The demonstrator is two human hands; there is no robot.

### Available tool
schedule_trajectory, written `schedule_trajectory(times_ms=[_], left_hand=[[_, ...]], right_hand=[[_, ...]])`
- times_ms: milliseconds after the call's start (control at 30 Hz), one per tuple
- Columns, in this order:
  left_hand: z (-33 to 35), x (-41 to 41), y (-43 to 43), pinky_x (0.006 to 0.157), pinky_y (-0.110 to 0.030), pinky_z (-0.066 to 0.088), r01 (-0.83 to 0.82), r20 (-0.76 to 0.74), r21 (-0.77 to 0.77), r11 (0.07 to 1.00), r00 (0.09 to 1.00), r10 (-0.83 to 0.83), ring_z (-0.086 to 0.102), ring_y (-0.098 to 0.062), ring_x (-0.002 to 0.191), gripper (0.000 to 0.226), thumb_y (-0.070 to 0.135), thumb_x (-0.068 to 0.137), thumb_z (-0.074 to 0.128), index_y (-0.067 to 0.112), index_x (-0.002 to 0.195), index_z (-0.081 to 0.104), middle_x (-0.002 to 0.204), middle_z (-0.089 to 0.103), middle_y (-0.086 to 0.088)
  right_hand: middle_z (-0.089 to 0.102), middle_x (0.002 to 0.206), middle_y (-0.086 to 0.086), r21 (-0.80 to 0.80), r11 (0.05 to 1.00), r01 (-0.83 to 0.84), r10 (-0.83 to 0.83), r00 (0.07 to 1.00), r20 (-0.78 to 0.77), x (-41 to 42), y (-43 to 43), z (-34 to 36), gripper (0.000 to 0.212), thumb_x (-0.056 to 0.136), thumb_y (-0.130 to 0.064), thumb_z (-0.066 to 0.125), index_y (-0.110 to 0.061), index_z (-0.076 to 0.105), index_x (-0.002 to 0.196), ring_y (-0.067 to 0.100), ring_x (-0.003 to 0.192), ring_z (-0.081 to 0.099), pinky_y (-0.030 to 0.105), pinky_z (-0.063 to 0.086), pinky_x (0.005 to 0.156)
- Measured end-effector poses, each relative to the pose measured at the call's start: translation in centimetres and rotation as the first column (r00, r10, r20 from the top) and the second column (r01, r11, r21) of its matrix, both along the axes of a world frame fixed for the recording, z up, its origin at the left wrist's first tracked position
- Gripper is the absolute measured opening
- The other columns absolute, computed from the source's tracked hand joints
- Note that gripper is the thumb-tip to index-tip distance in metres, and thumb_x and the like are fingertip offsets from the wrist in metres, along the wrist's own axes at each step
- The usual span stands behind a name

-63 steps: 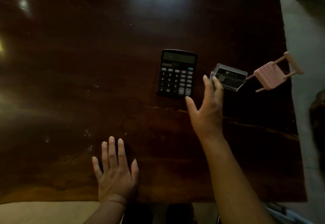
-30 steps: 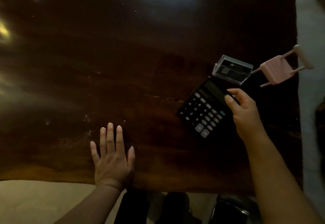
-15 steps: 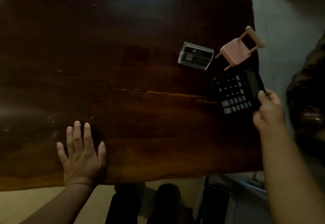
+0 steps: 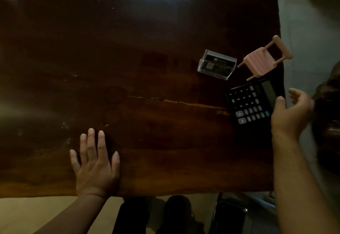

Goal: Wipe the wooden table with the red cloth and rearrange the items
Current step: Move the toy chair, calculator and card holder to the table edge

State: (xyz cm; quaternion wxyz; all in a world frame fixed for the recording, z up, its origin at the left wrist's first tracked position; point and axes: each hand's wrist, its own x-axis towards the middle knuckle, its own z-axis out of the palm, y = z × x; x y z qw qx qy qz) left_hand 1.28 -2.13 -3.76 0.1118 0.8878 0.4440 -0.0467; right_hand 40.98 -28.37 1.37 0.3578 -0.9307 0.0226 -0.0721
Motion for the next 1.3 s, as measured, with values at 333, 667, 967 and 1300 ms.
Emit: schedule_trajectory(times_ms=[333,667,967,1300], left_hand=[[-0.1,-0.1,0.1,0.114,-0.062,0.007,0.012,0.001,-0.004,1.000,1.000,-0.012,0.006,-0.029,0.149,0.073,0.050,0.090,0.029,0.015,0.153,0.018,0.162,0.012,-0.012],[-0.1,-0.2,0.2,0.112,-0.064,0.008,0.018,-0.012,-0.011,1.000,1.000,-0.018,0.007,-0.030,0.149,0.074,0.050,0.089,0.030,0.014,0.153,0.019,0.162,0.013,-0.012],[-0.1,-0.3,0.3,0.113,-0.063,0.007,0.023,-0.010,-0.009,1.000,1.000,-0.023,0.003,-0.028,0.149,0.073,0.049,0.090,0.030,0.015,0.153,0.017,0.162,0.011,-0.011],[0.0,-0.2,0.4,0.114,-0.063,0.007,0.015,0.007,-0.017,1.000,1.000,-0.015,0.003,-0.028,0.149,0.071,0.051,0.091,0.027,0.016,0.152,0.018,0.161,0.011,-0.012]], right_hand=[[0.053,0.128,0.010,-0.178,0.824,-0.538,0.544,0.839,-0.019,0.0,12.8,2.8,0.032,0.093,-0.021,0.061,-0.017,0.055,0.125,0.021,0.115,0.053,0.030,0.048,0.089],[0.055,0.121,0.010,-0.452,0.609,-0.651,0.618,0.748,-0.244,2.3,17.6,0.5,0.053,0.084,-0.036,0.072,-0.029,0.048,0.131,0.030,0.113,0.052,0.049,0.035,0.100],[0.055,0.116,0.005,-0.319,0.679,-0.661,0.664,0.738,-0.116,-3.3,15.4,0.9,0.062,0.085,-0.034,0.070,-0.031,0.044,0.141,0.023,0.110,0.052,0.044,0.032,0.099],[0.053,0.110,0.001,-0.328,0.727,-0.603,0.591,0.793,-0.148,-9.6,6.2,0.7,0.067,0.086,-0.035,0.069,-0.029,0.040,0.146,0.018,0.104,0.050,0.044,0.032,0.098]])
